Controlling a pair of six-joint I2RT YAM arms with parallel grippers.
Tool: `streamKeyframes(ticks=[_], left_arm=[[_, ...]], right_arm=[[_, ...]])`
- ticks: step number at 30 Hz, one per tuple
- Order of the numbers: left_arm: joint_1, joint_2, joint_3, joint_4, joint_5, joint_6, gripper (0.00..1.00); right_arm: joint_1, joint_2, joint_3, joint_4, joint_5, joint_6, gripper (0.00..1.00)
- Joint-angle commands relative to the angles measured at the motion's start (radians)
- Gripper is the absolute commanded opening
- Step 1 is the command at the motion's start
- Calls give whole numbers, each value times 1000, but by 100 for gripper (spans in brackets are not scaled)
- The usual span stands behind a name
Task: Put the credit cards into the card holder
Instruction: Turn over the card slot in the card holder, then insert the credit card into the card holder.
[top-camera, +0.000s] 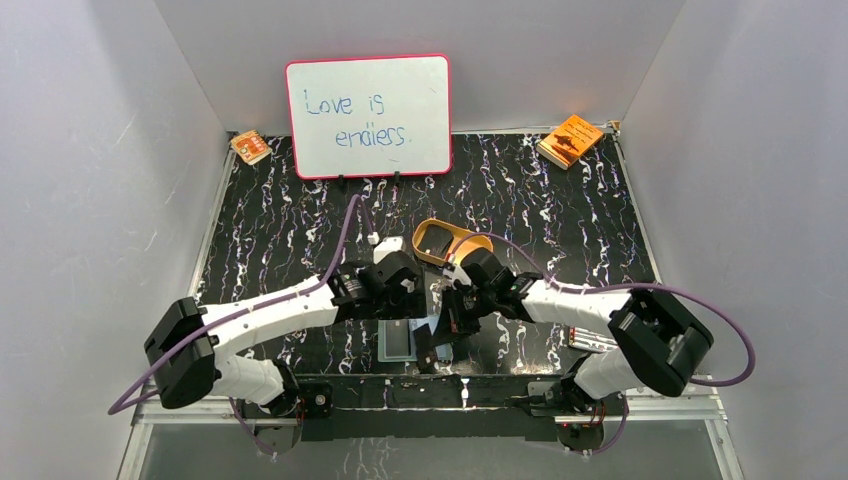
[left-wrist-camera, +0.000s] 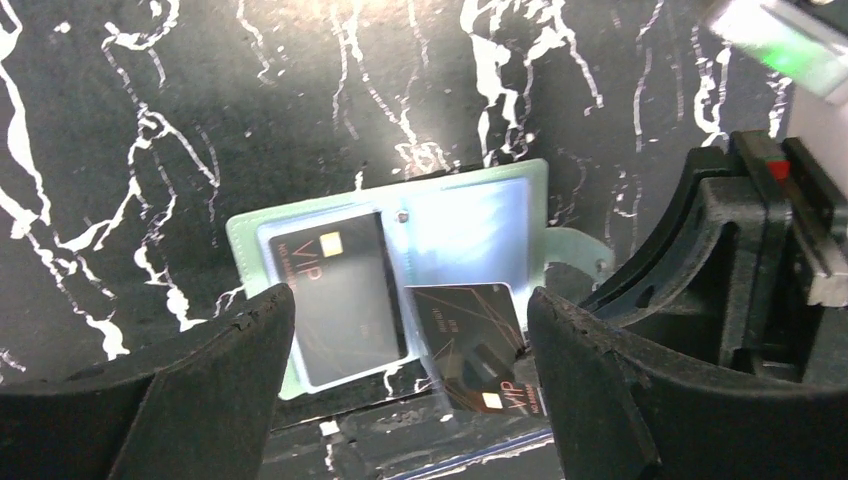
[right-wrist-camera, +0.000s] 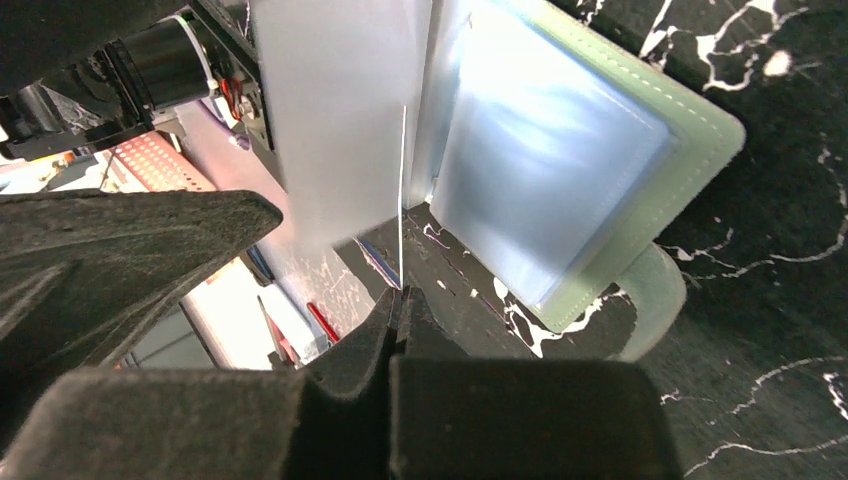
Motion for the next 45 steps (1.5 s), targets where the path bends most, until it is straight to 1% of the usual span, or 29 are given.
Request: streamKeyframes(ticks=[1,9,15,19,22,27,31,37,41,45], left_arm=[[-3,-60,-47,-54,-48,-27,83],[-4,-94,-108,-61,-64,-49,82],[-3,-125,-152,-85,-122,-89,79],[2,-192,-183,-109,-171,-144,77],[10,-236,-217,-118,-183,-177,74],[25,-273,-277,-105,-155,-192,64],[34,-273,-315,-85,-125,-192,53],[43,-262,-340,-56,-104,-175,37],[50,-247,-359,-45,-94,-172,29],[58,-226,-382,-33,-76,-170,24]], right_arm=[[29,34,61,42,-4,-3,0],[47,65,89,59,6,-2,0],[36,-57,90,-39,125,-16,0],[-15,-110,36,-29,142,22,0],[-34,-105,2,36,122,52,0],[-36,-33,1,129,80,66,0],[-36,8,4,180,55,79,0],[-36,44,2,191,39,82,0],[-37,52,-16,194,36,85,0],[-36,53,-31,202,36,90,0]])
